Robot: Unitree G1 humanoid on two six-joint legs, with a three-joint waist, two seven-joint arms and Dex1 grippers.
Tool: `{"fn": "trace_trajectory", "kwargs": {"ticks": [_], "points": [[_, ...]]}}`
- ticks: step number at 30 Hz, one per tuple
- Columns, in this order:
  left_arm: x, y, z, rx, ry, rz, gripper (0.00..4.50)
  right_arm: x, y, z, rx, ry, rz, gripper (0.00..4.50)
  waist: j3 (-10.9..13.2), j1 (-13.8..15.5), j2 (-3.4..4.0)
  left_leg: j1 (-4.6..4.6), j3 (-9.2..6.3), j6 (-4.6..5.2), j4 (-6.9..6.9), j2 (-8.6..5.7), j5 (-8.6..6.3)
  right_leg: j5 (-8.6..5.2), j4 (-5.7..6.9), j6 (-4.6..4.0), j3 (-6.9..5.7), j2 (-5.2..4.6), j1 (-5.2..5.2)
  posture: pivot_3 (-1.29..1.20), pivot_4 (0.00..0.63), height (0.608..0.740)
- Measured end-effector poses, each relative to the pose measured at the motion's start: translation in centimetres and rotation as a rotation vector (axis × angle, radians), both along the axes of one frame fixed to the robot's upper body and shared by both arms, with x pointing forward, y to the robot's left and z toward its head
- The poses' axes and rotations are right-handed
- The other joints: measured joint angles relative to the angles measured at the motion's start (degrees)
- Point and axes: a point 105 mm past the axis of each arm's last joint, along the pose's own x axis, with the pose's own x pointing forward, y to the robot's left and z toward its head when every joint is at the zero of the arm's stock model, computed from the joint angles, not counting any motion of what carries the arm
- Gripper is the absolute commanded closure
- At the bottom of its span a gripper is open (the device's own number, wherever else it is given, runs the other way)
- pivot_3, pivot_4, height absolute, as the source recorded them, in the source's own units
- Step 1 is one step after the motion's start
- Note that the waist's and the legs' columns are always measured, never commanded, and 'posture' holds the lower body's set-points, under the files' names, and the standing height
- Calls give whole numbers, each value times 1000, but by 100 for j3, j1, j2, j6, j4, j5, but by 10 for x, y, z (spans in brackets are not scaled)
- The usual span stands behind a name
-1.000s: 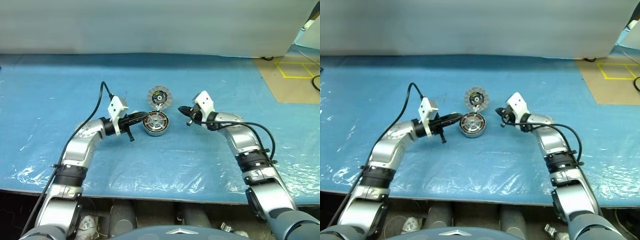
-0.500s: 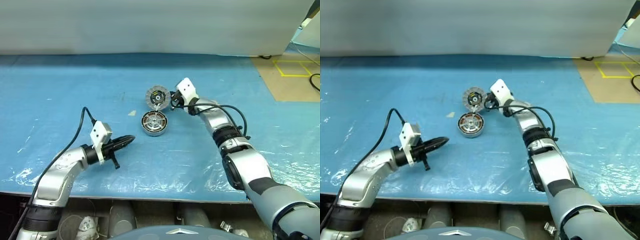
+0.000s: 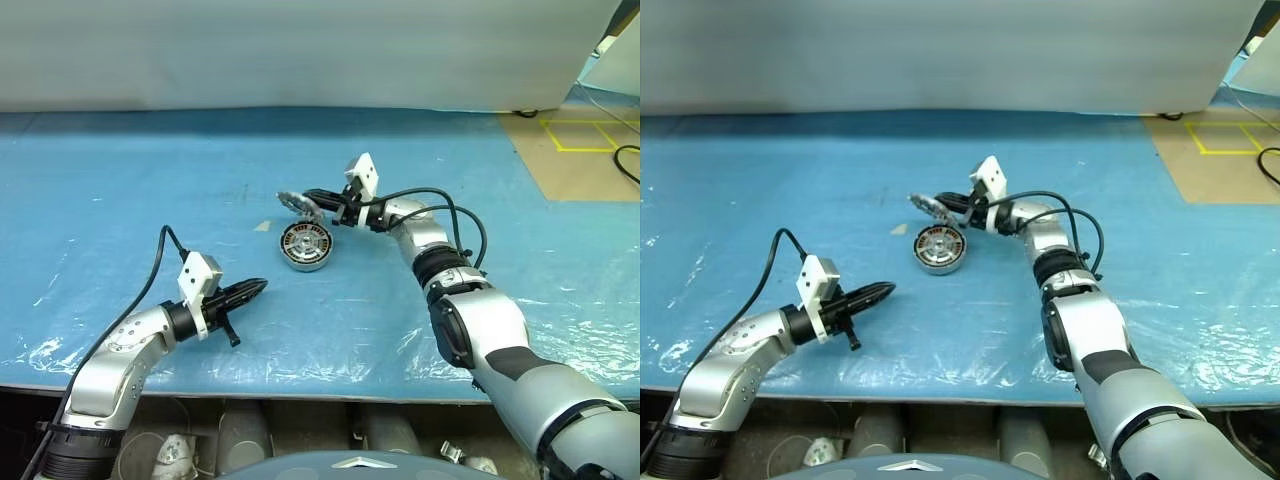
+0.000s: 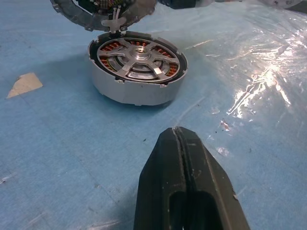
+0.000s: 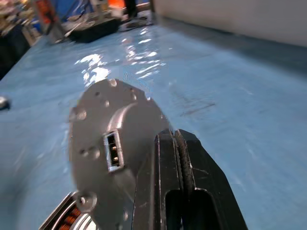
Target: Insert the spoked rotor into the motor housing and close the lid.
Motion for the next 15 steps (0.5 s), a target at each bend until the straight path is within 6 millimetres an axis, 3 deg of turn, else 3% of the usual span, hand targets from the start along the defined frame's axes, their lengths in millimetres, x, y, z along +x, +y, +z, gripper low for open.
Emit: {"fn": "trace_trajectory", "kwargs": {"ticks": [3,8,14,15], "points": [[0,-1,-2,1,6,-2,4479,-22,5,-24,-67,5,109,4500,0,6,0,1,0,0,1,0,0,0,2,0,1,0,0,0,150,740],[0,-2,-6,-2,20,-6,4479,-45,17,-32,-133,-76,217,4500,-2,-10,-1,28,7,0,2,-1,-1,-1,7,0,2,0,12,0,150,740],[1,-2,-6,4,7,-3,4479,-44,21,-30,-98,-52,174,4500,-1,-16,-1,49,16,0,2,-4,-2,0,13,0,20,0,20,0,150,740],[1,-2,-5,5,5,-2,4497,-42,23,-29,-64,-10,152,4305,-1,-16,0,47,16,0,1,-4,-1,0,14,0,22,0,17,0,150,740]]}}
